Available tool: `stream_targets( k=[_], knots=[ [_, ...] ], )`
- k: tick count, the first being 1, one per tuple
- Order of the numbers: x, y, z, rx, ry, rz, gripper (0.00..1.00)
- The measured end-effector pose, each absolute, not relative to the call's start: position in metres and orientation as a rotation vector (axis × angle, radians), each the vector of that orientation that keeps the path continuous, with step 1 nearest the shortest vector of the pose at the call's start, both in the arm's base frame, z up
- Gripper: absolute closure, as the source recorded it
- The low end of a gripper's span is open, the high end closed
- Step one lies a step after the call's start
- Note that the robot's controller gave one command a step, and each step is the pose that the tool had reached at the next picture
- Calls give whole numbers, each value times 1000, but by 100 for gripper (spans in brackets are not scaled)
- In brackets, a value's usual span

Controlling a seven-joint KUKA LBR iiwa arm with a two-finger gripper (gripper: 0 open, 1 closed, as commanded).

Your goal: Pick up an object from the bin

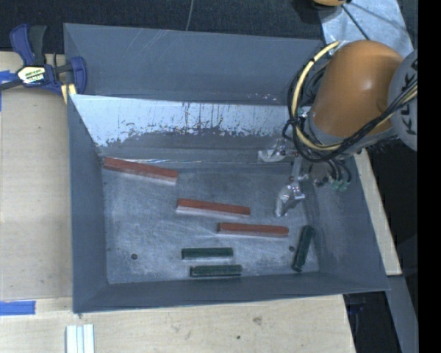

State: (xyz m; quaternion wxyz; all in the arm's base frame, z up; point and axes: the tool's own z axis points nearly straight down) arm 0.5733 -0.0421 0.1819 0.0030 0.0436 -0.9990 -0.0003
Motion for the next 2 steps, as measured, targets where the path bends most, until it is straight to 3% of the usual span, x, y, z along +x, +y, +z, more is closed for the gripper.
stream_targets(
  k=[1, 2],
  knots=[
    [569, -29, 181, 214, -3155, 5, 0],
    [586, -9, 79, 264, -3155, 8, 100]
  ],
)
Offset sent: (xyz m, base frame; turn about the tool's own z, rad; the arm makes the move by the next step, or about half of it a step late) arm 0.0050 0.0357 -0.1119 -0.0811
